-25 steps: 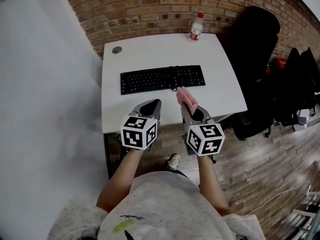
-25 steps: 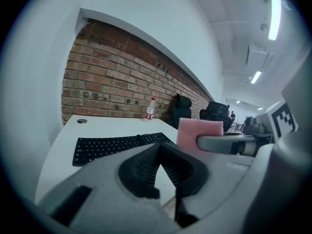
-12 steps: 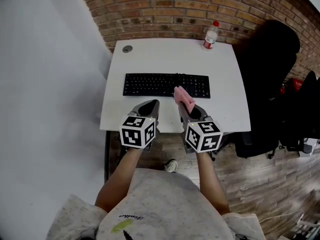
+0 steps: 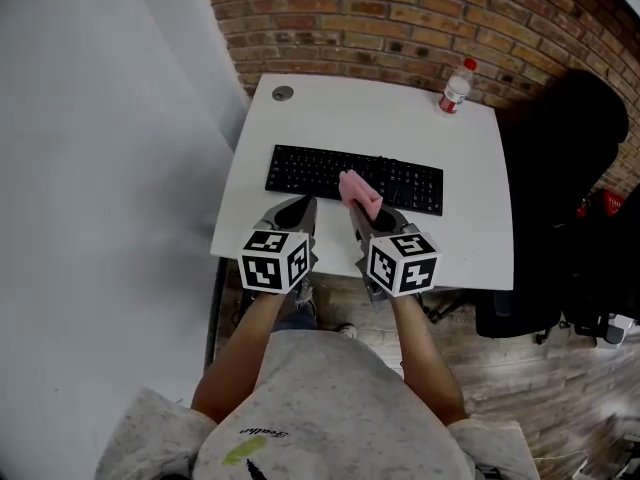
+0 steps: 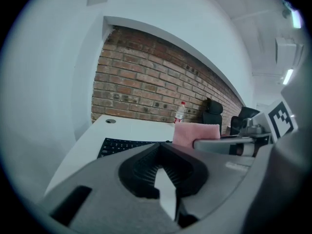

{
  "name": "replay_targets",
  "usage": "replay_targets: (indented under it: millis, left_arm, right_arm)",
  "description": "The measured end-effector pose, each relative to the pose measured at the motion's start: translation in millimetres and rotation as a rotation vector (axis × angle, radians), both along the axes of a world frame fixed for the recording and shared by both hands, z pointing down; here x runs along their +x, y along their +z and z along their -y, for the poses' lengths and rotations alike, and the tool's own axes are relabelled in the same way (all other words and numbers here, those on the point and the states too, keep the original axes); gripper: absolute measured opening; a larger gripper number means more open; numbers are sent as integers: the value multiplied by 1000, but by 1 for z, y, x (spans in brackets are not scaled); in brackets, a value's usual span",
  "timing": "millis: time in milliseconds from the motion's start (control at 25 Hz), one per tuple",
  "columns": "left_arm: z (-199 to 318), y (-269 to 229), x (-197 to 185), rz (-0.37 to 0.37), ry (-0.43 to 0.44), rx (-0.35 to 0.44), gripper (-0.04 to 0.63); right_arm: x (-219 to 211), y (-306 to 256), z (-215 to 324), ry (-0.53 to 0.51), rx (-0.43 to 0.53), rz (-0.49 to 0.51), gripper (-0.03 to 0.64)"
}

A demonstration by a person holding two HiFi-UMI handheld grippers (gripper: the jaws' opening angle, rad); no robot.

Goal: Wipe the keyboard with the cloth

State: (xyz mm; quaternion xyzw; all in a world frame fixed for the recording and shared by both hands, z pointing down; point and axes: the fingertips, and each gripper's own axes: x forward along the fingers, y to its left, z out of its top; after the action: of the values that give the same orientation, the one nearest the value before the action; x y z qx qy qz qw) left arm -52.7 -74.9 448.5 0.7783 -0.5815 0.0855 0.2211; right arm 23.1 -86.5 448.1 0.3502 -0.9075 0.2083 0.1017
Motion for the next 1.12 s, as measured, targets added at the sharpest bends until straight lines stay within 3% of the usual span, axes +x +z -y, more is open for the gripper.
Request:
replay_targets:
  millis: [320,640,920,1120]
  left_arm:
    - [37,12,-47,14,-28,3,-3]
    - [75,31,-103,28,-53,-64,-3]
    - [103,48,-144,24,-71,-117,-6]
    - [117,57,-170,12,-76,-144,-6]
  right_arm:
    - [-61,8,34,-77,-31,-7,25]
    - [-124,21,77,-116,-111,29,25]
    - [-178,36,105,-146,-231,75,25]
    - [-213,49,114,-160,-367,136,25]
